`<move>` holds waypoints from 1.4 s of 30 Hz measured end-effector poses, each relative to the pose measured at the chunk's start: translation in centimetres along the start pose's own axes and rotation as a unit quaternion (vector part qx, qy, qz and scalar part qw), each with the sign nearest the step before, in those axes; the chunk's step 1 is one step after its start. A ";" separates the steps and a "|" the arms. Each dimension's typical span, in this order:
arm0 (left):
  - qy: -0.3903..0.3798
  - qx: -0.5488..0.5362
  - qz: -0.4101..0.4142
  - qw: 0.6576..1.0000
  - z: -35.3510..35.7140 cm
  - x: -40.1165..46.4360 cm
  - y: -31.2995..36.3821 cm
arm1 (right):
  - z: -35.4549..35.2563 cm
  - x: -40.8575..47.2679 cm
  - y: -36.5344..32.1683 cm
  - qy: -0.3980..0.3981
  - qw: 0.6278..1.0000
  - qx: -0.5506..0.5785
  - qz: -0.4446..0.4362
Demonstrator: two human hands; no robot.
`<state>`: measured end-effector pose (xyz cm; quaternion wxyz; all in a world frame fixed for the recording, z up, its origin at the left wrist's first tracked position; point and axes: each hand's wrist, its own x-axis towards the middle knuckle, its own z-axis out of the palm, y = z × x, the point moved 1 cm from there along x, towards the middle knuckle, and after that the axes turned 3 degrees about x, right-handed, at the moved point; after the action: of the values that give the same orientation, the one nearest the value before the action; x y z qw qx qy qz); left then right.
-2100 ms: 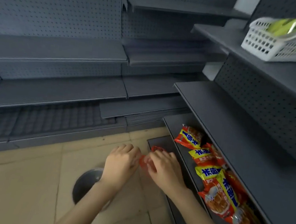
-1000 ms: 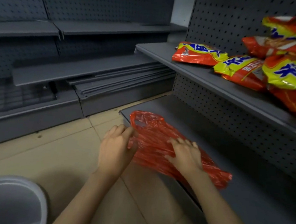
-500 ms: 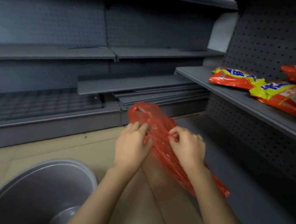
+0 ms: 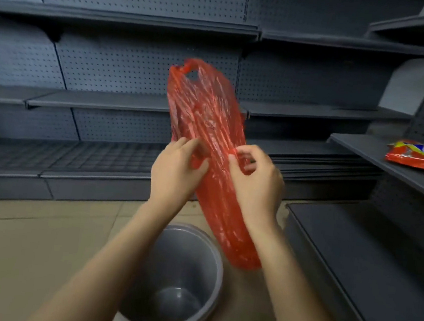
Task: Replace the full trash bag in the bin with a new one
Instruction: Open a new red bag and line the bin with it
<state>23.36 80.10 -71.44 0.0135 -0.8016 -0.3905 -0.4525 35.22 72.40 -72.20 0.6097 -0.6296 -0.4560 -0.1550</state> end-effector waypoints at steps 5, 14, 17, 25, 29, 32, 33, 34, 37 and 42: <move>-0.005 0.038 -0.001 0.999 -1.5 -1.3 -5.6 | 5.8 -3.8 -1.5 -0.049 0.998 -0.002 -0.030; -0.137 0.085 0.017 0.987 1.9 -6.9 -13.1 | 9.3 -11.8 2.4 -0.344 0.912 -0.195 -0.113; -0.130 0.057 0.025 0.990 2.8 -6.5 -12.6 | 8.6 -11.4 3.1 -0.360 0.903 -0.212 -0.101; -0.106 0.009 0.045 0.993 2.9 -5.2 -10.6 | 8.0 -7.5 2.3 -0.307 0.900 -0.277 -0.138; -0.111 0.043 0.088 0.989 2.8 -4.8 -11.6 | 8.3 -8.3 2.1 -0.253 0.914 -0.272 -0.163; -0.150 0.069 0.108 0.980 2.4 -5.1 -12.7 | 9.3 -9.1 2.1 -0.270 0.912 -0.257 -0.170; -0.171 0.077 0.110 0.976 2.3 -5.4 -13.1 | 9.6 -9.0 2.0 -0.279 0.912 -0.246 -0.171; -0.193 0.082 0.114 0.971 2.2 -5.7 -13.5 | 9.8 -8.9 1.8 -0.288 0.913 -0.233 -0.171; -0.240 0.048 0.125 0.962 1.7 -6.5 -14.0 | 10.3 -8.7 1.8 -0.312 0.911 -0.206 -0.178; -0.267 0.002 0.178 0.947 0.0 -10.0 -13.2 | 10.0 -9.4 2.5 -0.348 0.877 -0.201 -0.261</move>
<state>12.03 83.15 -83.16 -0.0095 -0.9494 -0.2317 -0.2119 28.51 78.28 -82.96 0.2086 -0.6100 -0.7458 -0.1680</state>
